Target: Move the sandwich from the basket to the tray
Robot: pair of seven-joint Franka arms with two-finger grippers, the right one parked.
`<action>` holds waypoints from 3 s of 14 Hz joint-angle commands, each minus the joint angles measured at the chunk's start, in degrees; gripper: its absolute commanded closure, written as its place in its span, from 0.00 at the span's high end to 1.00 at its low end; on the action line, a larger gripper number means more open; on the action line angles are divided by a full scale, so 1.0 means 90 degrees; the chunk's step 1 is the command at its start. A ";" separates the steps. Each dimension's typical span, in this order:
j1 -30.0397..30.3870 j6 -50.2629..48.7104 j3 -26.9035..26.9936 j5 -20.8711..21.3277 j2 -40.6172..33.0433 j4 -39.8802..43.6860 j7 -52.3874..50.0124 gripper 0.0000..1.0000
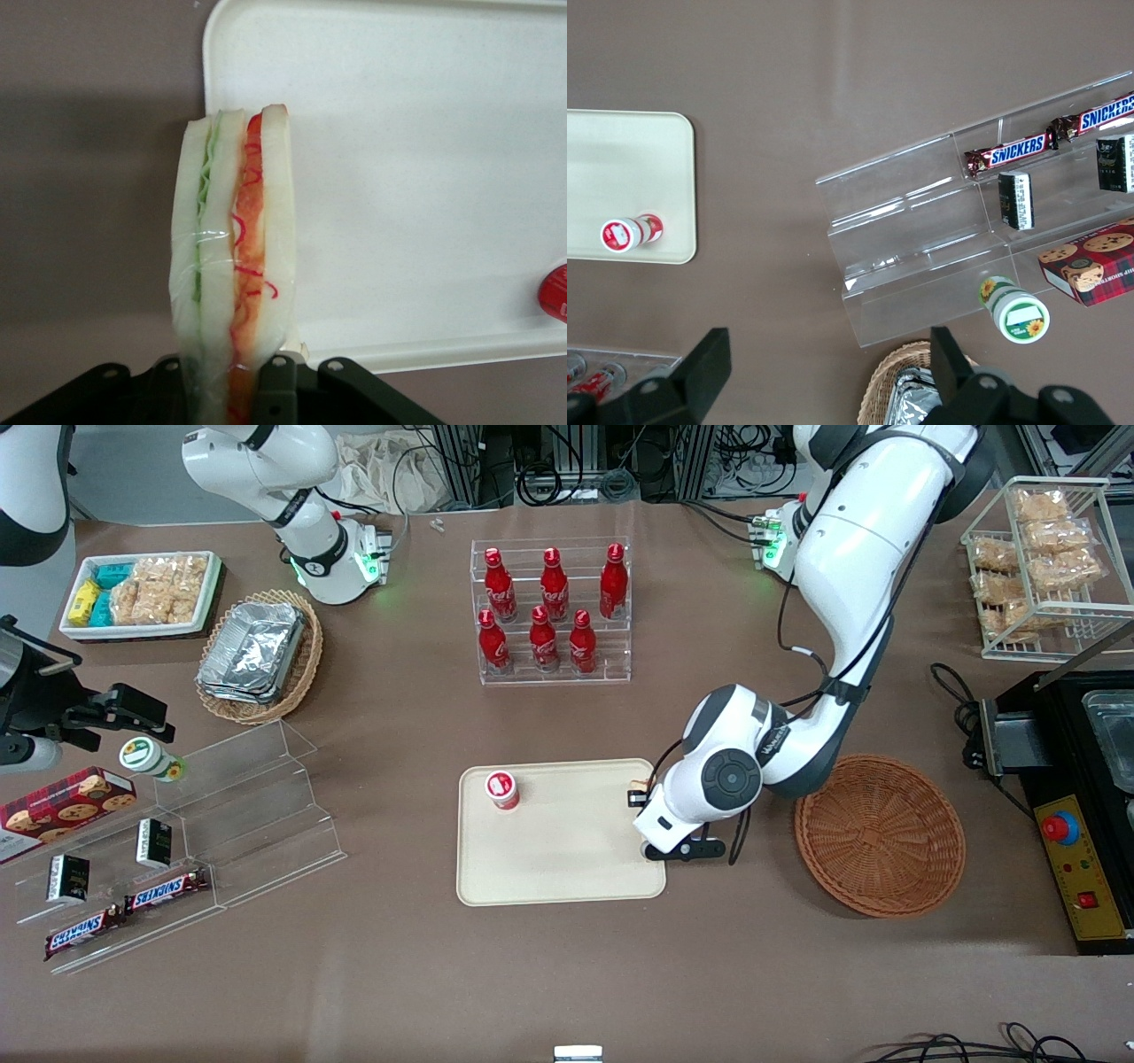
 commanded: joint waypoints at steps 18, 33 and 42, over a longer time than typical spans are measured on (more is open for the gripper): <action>0.0952 -0.2021 -0.0157 -0.0158 -0.1316 0.0193 0.0469 0.99; 0.3405 -0.4223 -0.0049 0.0546 -0.3448 0.0213 0.2657 0.99; 0.3553 -0.4155 0.0067 0.0770 -0.3439 0.0232 0.3079 0.99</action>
